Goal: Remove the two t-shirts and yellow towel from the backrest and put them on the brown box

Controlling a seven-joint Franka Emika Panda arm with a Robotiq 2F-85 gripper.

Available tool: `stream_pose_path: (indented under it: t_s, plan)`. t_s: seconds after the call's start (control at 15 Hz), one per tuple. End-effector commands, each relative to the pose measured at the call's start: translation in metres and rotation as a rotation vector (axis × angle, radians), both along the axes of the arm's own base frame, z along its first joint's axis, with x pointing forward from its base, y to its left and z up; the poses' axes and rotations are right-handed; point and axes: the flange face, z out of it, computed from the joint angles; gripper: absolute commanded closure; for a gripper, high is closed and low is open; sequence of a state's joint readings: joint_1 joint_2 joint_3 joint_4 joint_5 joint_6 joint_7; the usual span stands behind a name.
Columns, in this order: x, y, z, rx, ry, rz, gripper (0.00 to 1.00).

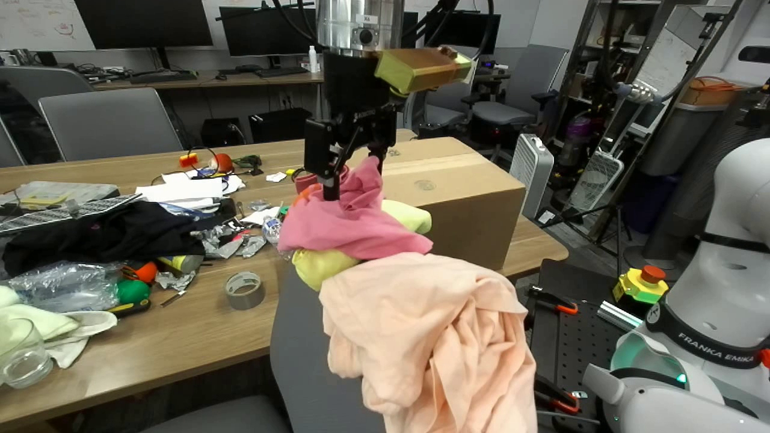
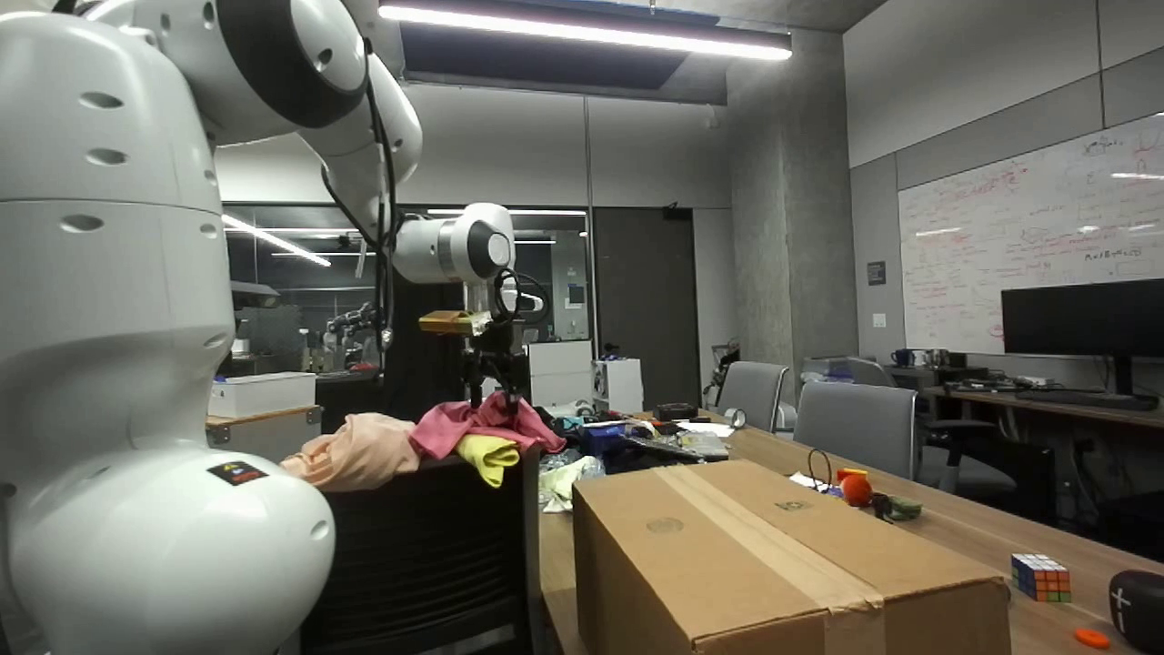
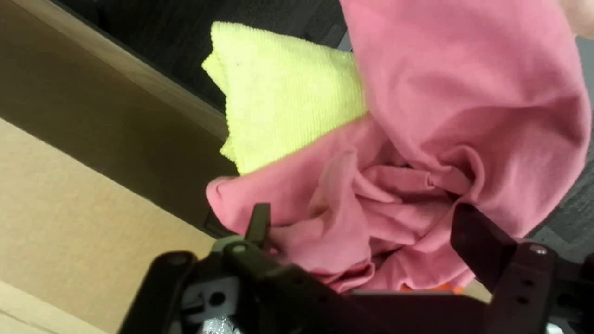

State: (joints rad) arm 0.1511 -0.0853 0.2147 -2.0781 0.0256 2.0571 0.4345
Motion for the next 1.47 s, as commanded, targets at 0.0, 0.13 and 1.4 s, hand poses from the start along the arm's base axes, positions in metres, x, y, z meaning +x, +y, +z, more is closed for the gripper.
stream_pose_path:
  t_s: [0.0,0.13,1.4]
  plan:
    - [0.002,0.008,0.002,-0.002,0.03,0.005,0.0]
    - [0.001,0.008,0.0,-0.007,0.032,0.012,0.26]
    - [-0.018,0.003,0.067,0.014,-0.12,0.033,0.98]
